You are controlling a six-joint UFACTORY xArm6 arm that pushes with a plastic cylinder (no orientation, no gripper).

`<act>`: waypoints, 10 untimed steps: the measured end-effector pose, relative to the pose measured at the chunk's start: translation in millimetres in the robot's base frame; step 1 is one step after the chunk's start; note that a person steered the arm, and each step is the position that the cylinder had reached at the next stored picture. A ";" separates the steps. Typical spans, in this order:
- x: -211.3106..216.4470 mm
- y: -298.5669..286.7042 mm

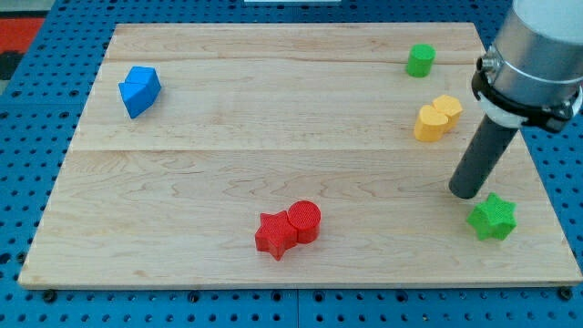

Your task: Move the green circle towards the bottom right

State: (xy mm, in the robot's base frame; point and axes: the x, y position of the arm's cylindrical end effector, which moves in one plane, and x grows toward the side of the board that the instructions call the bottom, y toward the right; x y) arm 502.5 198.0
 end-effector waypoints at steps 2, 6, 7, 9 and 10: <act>15.9 23.9; -70.8 93.7; -135.0 101.5; -235.2 50.5; -233.3 -2.9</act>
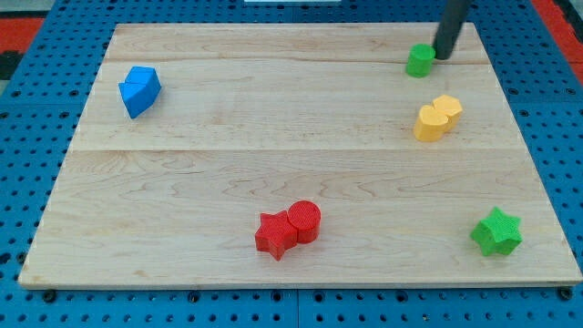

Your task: Move the green circle towards the bottom right

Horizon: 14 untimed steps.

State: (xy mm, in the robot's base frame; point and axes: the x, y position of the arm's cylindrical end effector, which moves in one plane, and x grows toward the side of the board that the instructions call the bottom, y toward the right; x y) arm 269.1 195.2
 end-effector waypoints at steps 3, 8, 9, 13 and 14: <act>52.5 -80.3; 37.8 -226.8; 64.9 -233.0; 108.8 -149.6; 131.7 -120.4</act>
State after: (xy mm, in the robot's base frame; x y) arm 400.8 74.8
